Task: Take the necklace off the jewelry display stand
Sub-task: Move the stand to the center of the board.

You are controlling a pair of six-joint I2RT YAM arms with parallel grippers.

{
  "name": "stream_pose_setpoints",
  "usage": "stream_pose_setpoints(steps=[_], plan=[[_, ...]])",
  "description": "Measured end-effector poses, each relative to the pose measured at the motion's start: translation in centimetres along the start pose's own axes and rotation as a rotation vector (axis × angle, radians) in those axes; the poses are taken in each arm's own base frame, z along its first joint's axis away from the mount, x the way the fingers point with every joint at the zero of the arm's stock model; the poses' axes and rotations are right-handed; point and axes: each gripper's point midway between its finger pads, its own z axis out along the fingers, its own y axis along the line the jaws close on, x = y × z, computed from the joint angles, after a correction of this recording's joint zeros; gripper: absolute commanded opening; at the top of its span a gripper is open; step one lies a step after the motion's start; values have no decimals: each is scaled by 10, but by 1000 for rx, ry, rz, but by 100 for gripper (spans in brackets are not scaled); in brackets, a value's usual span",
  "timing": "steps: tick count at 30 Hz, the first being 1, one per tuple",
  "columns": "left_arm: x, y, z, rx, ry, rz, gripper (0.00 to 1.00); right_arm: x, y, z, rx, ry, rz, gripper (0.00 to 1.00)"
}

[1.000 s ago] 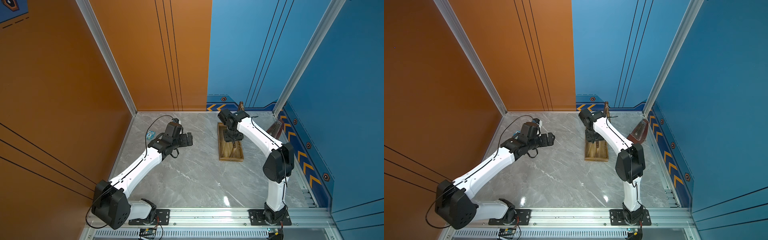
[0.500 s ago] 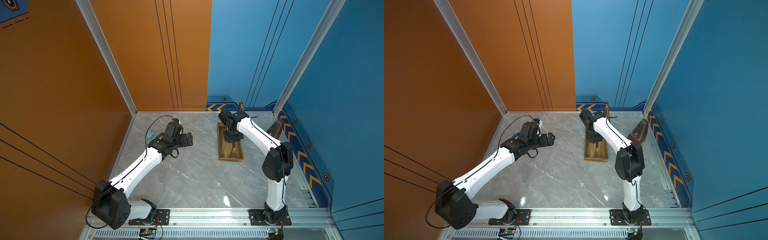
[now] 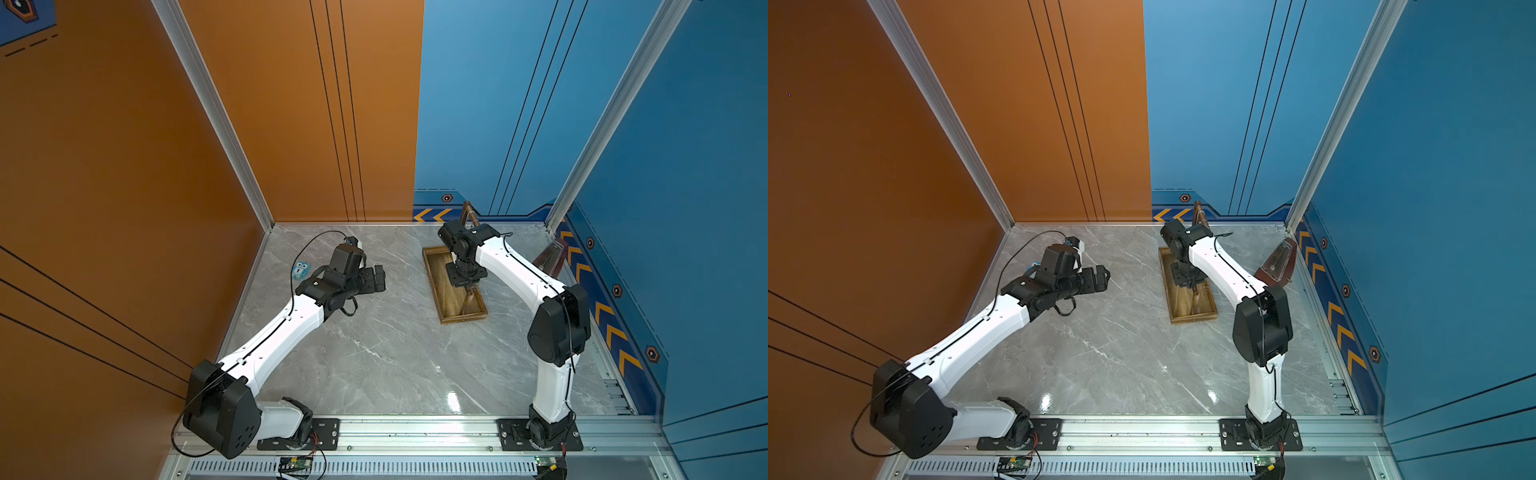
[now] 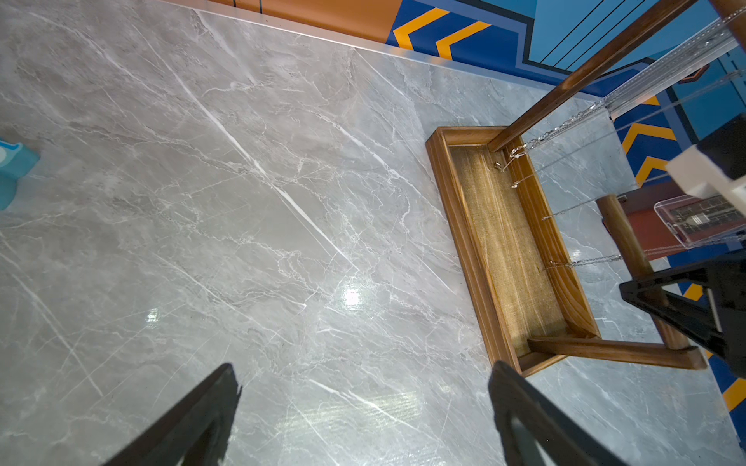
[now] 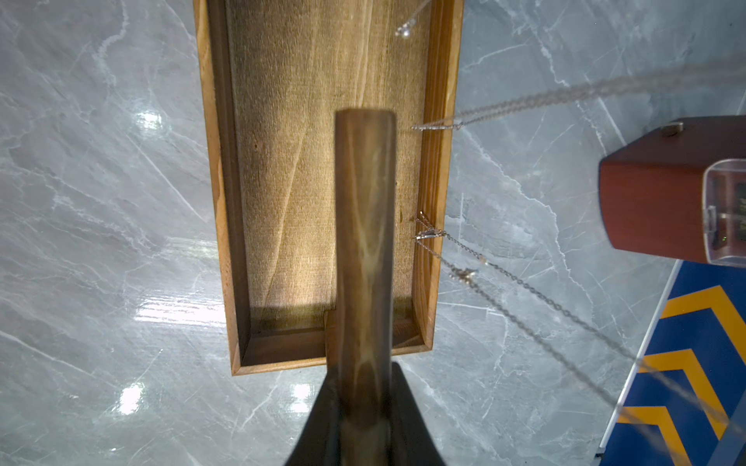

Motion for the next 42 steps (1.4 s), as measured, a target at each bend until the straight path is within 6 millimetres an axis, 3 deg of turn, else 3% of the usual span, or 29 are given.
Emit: stream_pose_setpoints(steps=[6, 12, 20, 23, 28, 30, 33, 37, 40, 42], plan=[[-3, 10, 2, -3, 6, -21, 98, 2, 38, -7, -54, -35, -156, 14], [-7, 35, 12, -34, 26, -70, 98, 8, 74, -16, -121, -58, -297, 14], [-1, 83, 45, -74, 122, -185, 100, 14, 103, -23, -180, -85, -428, 15], [1, 93, 62, -53, 174, -231, 96, 15, 113, -26, -194, -97, -471, 18], [-1, 97, 99, 31, 268, -294, 92, 13, 124, -28, -219, -127, -509, 27], [-4, 96, 113, 62, 290, -296, 92, 10, 126, -29, -227, -140, -513, 39], [-10, 92, 129, 105, 307, -275, 92, 5, 129, -30, -232, -163, -514, 47], [-20, 75, 147, 173, 316, -227, 91, -2, 132, -33, -244, -192, -488, 58], [-28, 57, 158, 224, 317, -198, 92, -3, 137, -37, -277, -200, -452, 81], [-32, 48, 162, 245, 312, -175, 92, -5, 140, -44, -300, -215, -429, 87]])
